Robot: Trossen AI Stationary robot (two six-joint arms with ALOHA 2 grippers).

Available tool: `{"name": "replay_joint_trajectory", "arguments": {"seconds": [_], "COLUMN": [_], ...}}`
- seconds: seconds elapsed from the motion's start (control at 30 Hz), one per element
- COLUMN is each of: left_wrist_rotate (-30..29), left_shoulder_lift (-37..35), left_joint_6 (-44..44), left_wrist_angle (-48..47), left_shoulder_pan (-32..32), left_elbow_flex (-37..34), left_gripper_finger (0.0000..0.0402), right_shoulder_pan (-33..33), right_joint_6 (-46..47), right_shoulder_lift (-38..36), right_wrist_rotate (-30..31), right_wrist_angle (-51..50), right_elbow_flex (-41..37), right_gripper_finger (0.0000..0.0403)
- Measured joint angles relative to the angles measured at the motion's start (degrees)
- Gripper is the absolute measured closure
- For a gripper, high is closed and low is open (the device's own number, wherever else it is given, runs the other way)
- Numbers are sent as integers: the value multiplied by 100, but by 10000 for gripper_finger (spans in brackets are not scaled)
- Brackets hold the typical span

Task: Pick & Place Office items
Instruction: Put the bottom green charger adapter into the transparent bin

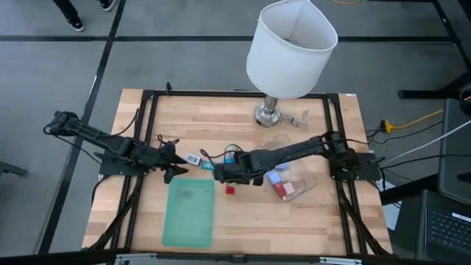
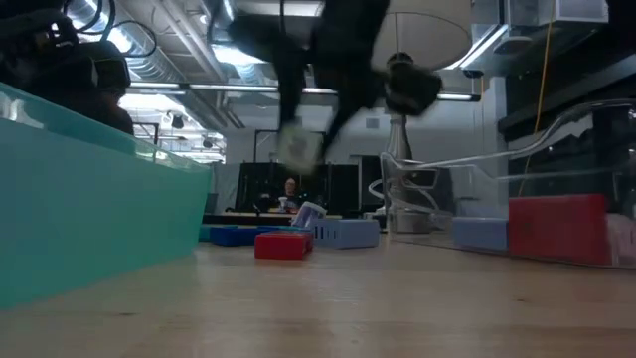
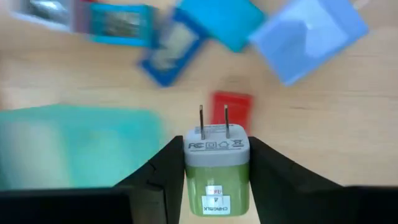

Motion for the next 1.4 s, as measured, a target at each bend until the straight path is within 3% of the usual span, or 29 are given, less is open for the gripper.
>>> {"name": "replay_joint_trajectory", "arguments": {"seconds": [0.2, 0.4, 0.5, 0.77, 0.93, 1.17, 1.4], "left_wrist_rotate": [-159, -265, -349, -543, -701, -699, -745], "left_shoulder_lift": [0, 0, 0, 0, 0, 0, 0], "left_joint_6": [6, 20, 21, 57, 61, 61, 61], "left_wrist_angle": [70, 81, 102, 197, 201, 225, 402], "left_shoulder_pan": [1, 1, 1, 0, 1, 1, 1], "left_elbow_flex": [0, 0, 0, 0, 0, 0, 0], "left_gripper_finger": [178, 178, 178, 178, 178, 178, 178], "right_shoulder_pan": [-21, -109, -229, -411, -419, -406, -490], "right_joint_6": [-326, -693, -1319, -1468, -1182, -937, -1143], "right_shoulder_lift": [-250, -284, -496, -570, -544, -546, -549], "right_wrist_rotate": [651, 1013, 989, 374, 416, 534, 173], "right_wrist_angle": [-1186, -3911, -3801, -3761, -3806, -3776, -3577], "right_elbow_flex": [1057, 2117, 1851, 762, 91, -353, -442], "right_gripper_finger": [261, 261, 261, 261, 260, 237, 189]}}
